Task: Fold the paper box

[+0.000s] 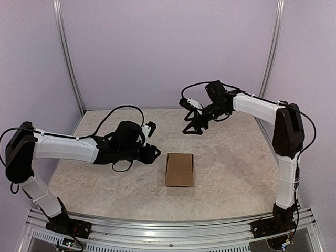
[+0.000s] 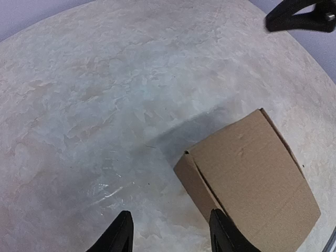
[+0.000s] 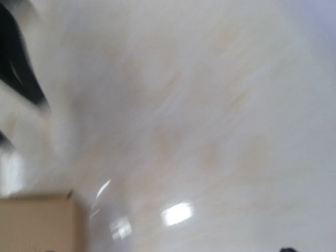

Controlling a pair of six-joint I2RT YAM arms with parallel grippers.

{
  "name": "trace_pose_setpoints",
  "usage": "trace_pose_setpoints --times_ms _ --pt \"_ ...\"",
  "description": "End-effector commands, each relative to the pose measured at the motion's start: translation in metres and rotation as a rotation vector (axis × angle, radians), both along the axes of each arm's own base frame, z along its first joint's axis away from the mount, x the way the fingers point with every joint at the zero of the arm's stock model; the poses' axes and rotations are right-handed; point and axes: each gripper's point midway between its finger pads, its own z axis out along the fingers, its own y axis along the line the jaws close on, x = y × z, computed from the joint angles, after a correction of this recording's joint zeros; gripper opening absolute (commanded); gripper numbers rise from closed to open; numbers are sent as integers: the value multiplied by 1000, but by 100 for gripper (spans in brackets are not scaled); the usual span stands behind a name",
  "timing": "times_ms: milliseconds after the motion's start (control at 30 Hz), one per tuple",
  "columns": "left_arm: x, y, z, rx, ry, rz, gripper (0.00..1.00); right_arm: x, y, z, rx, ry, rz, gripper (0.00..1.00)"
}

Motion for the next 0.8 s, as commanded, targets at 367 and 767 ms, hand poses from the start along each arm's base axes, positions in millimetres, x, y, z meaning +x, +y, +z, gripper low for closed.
trace_pose_setpoints --times_ms 367,767 --pt "-90 9 -14 112 -3 -4 48 -56 4 -114 -146 484 150 71" --pt "-94 5 -39 171 41 -8 48 -47 18 -141 -118 605 83 54"
